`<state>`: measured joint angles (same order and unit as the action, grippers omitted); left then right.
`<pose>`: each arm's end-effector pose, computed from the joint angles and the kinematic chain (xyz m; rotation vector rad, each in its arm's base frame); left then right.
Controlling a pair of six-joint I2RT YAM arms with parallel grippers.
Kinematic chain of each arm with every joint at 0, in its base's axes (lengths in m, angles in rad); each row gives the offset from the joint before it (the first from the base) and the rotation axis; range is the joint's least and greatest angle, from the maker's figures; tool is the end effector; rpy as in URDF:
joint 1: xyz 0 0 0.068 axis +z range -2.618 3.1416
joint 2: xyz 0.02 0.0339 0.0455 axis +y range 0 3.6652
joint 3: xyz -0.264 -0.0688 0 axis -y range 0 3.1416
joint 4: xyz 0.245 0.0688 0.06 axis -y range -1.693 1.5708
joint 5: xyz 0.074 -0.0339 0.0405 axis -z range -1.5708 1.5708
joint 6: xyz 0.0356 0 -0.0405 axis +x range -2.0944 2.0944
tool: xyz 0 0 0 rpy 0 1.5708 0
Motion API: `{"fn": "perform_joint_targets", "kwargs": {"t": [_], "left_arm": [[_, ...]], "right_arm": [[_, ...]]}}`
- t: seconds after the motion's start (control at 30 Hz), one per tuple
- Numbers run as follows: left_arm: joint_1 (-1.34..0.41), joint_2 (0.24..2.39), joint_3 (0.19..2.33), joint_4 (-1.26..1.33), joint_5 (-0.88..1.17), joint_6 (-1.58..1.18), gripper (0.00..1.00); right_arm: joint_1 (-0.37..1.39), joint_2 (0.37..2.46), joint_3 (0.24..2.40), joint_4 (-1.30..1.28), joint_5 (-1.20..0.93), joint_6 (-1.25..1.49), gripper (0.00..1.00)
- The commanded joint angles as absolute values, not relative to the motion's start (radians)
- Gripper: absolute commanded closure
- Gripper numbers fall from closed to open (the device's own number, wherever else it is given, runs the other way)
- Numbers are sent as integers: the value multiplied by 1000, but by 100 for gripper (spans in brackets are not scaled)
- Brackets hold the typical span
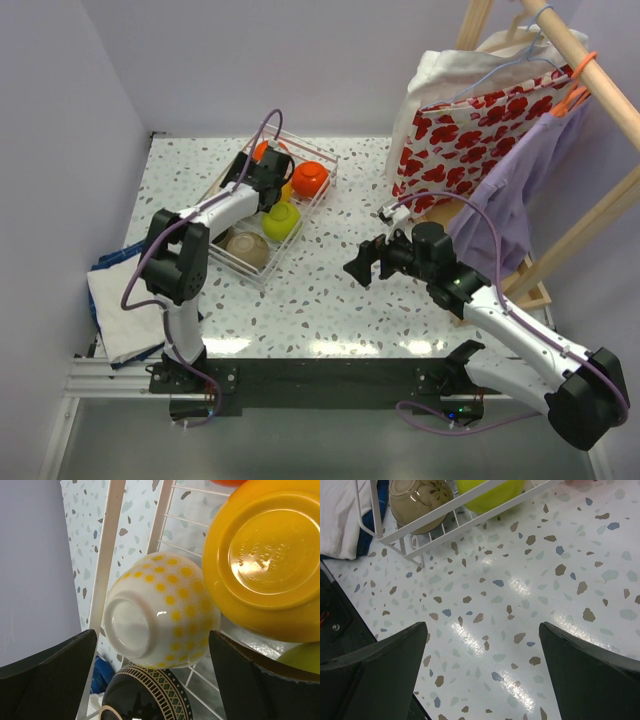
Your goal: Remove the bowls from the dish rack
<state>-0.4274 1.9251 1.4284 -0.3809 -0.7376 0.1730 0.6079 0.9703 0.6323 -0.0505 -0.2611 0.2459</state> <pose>0.3919 -0.1522 0.2199 0.3677 2.2567 0.7644 0.1771 0.1344 0.2656 -0.5409 1.9627 0.8060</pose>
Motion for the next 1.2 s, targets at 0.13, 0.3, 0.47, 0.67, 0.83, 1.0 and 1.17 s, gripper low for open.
{"fn": "perform_joint_targets", "kwargs": {"t": [0.13,0.3,0.47,0.67,0.83,1.0,1.17], "left_arm": [[-449,1953,1387,-314,-756,224,0],[-465,1960,1381,-314,-755,221,0],[-465,1912,1385,-324,-683,215,0],[-462,1861,1318,-281,-603,313,0],[-462,1842,1296,-301,-526,386,0],[-462,1829,1287,-333,-493,440,0],[-451,1818,1312,-342,-480,427,0]], "right_arm": [[611,982,620,-11,-282,244,1],[611,979,617,-8,-278,250,1],[611,971,615,-12,-276,250,1],[611,966,618,-14,-281,253,1],[611,969,637,-29,-305,256,1],[612,985,664,-55,-328,247,1],[611,1008,680,-55,-341,241,1]]}}
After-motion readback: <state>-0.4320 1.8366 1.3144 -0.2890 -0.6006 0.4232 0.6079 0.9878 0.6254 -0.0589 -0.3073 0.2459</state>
